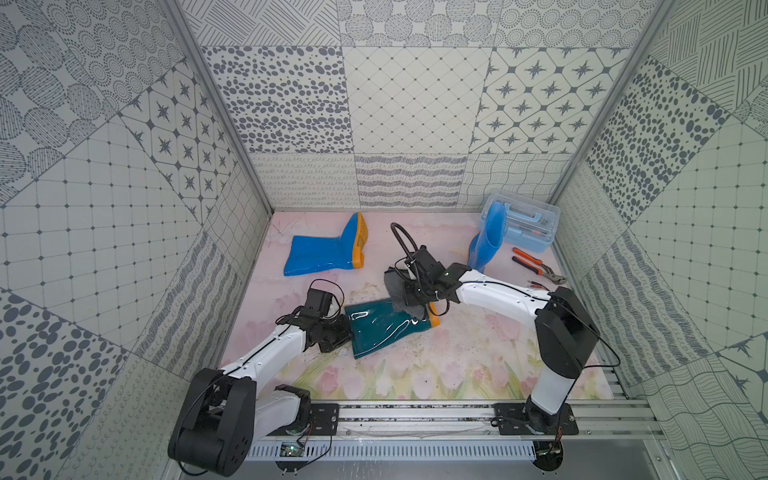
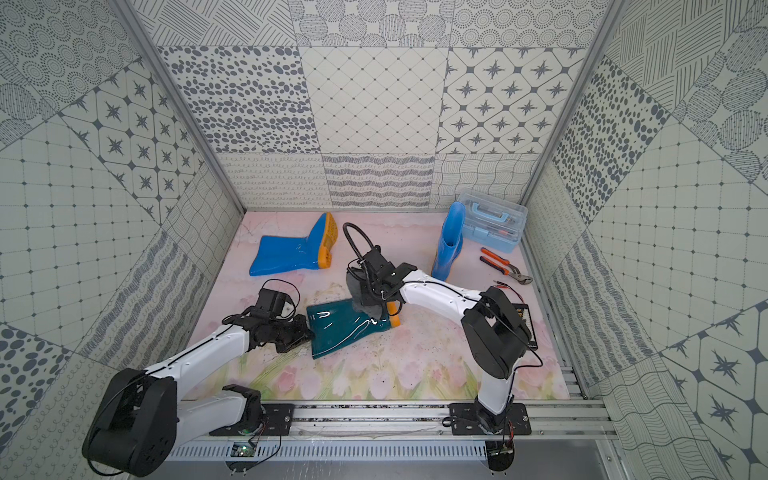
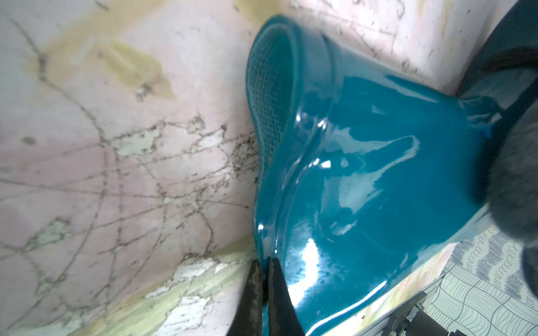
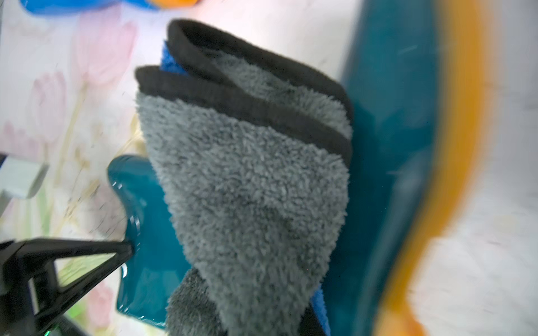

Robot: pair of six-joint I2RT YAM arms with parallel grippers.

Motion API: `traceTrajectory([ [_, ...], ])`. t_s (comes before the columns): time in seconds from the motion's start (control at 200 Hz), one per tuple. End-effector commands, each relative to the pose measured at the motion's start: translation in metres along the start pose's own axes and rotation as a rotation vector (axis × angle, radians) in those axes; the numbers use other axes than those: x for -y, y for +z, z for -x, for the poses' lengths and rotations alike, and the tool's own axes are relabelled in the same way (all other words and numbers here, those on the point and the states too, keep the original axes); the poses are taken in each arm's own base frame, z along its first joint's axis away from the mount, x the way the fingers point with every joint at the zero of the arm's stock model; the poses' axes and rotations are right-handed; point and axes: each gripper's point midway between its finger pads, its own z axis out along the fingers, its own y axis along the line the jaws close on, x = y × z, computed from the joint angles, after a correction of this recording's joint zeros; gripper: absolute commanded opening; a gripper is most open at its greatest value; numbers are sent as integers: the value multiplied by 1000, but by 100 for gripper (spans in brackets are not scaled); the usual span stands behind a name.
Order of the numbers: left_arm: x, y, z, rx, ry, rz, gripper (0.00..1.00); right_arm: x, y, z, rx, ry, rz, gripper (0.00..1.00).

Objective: Wipe the rubber boots with a cloth
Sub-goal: Wipe the dirt off the rubber boot.

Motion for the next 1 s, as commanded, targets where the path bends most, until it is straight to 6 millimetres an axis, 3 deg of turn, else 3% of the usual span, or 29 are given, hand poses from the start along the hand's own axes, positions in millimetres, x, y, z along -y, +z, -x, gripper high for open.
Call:
traceTrajectory([
  [0.0,-12,2,-5,-13,-8,49,0,12,1,-13,11,-21,-72,0],
  [0.155,-10,1,-5,-12,-8,43,0,-36,16,-39,-13,-52,27,0],
  [0.345,-10,-1,-6,-13,-8,46,0,-123,29,-77,-58,-108,187,0],
  [0.425,-10,-3,-6,-10,-4,47,0,-137,32,-84,-74,-102,216,0],
  [0.505,-10,-4,-7,-7,-2,47,0,-133,32,-86,-70,-77,220,0],
  [0.615,-11,-4,-8,-4,-2,48,0,-112,26,-91,-71,-80,168,0],
  [0.855,-10,-3,-7,-7,0,44,0,-10,5,-84,-36,43,14,0],
  [0.92,-11,-1,-8,-12,-2,44,0,-1,-3,-77,-6,55,5,0],
  [0.995,-10,0,-8,-20,-2,42,0,-7,-5,-73,6,48,14,0],
])
